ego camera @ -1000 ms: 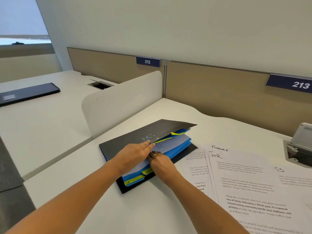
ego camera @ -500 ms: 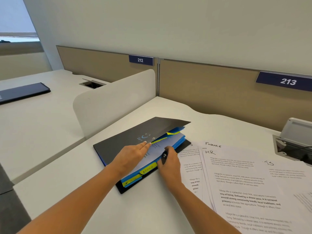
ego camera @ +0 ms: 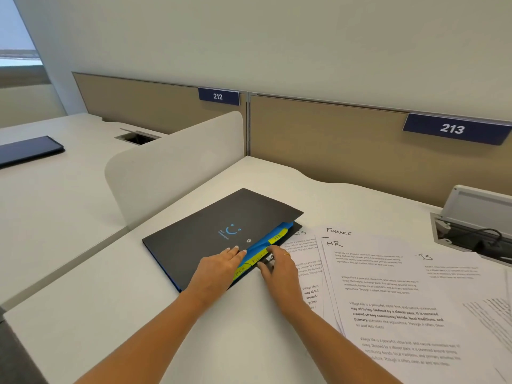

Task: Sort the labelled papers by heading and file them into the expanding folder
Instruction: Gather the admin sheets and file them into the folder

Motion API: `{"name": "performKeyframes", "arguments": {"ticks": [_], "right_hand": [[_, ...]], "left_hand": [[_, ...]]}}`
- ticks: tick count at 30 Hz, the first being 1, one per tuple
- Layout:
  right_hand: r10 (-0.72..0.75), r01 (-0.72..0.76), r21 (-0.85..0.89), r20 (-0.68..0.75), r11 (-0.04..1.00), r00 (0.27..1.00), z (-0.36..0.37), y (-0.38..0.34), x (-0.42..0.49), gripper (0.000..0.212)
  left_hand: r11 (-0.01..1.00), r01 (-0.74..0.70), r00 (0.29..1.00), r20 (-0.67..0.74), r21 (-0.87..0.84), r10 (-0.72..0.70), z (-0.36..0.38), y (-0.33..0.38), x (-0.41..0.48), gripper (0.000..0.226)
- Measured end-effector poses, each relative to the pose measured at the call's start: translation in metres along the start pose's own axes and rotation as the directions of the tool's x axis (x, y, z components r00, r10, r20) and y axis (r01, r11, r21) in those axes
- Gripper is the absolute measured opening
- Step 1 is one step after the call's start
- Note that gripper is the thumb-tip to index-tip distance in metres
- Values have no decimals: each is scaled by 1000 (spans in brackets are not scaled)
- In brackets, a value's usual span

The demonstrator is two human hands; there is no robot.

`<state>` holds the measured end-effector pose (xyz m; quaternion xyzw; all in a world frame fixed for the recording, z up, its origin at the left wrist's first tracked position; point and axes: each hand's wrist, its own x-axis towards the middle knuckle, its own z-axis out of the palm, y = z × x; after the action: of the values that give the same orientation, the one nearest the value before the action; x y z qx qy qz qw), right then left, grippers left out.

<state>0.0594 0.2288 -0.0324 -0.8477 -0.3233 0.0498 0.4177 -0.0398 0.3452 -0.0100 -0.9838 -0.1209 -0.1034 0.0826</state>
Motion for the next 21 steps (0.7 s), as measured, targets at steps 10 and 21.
{"name": "performKeyframes", "arguments": {"ticks": [10,21], "right_hand": [[10,-10,-2,89,1000,996,-14,3,-2,55],[27,-15,-169,67,986,997,-48,27,-21,47]], "left_hand": [[983,175,980,87,59,-180,25,11,12,67],[930,364,925,132,-46,-355,15,14,13,50]]}}
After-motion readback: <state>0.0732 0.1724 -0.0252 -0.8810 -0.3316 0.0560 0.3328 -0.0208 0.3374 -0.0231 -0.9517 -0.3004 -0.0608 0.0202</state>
